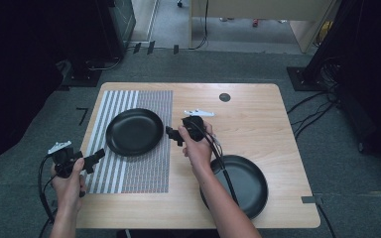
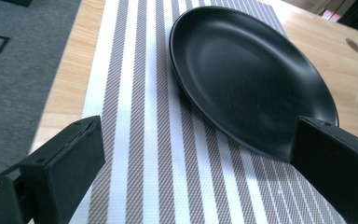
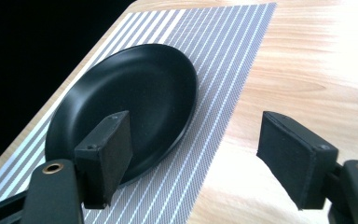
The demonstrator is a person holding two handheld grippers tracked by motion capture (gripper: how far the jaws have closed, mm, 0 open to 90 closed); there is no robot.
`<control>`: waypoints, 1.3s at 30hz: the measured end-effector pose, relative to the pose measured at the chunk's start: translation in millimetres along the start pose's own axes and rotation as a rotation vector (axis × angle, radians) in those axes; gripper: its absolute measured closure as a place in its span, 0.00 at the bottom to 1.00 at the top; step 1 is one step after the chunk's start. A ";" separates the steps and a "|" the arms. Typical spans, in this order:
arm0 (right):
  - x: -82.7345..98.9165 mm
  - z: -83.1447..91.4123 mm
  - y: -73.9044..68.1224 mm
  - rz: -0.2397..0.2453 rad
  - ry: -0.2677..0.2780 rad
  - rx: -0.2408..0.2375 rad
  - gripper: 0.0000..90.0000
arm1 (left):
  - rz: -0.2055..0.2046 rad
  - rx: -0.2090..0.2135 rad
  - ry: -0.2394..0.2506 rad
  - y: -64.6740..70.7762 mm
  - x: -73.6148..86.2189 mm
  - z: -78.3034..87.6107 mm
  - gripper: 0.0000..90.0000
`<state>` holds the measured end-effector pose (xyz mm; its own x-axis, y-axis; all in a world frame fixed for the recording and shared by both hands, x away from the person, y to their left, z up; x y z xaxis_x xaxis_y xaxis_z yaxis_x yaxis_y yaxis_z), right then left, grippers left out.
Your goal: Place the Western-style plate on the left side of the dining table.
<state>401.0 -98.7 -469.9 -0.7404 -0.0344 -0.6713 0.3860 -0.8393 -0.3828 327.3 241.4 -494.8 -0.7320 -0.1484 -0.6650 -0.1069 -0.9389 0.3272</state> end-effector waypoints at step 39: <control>66.0 117.8 113.7 -0.030 0.098 0.169 0.25 | -0.082 -0.129 -0.061 0.1 59.8 8.7 0.03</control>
<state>331.2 -260.2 -482.9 -0.6898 0.0382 -0.7229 0.2606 -0.9186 -0.2971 277.6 235.2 -528.7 -0.7642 -0.0546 -0.6427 -0.0833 -0.9797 0.1823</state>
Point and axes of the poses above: each handheld gripper's, and its own axes: z roughly backward along the jaws, x roughly out of its underside, y roughly to its right, the point moved 5 cm from there along -z, roughly forward along the jaws, and after that the axes turned 6 degrees about -y, right-handed, at the moved point
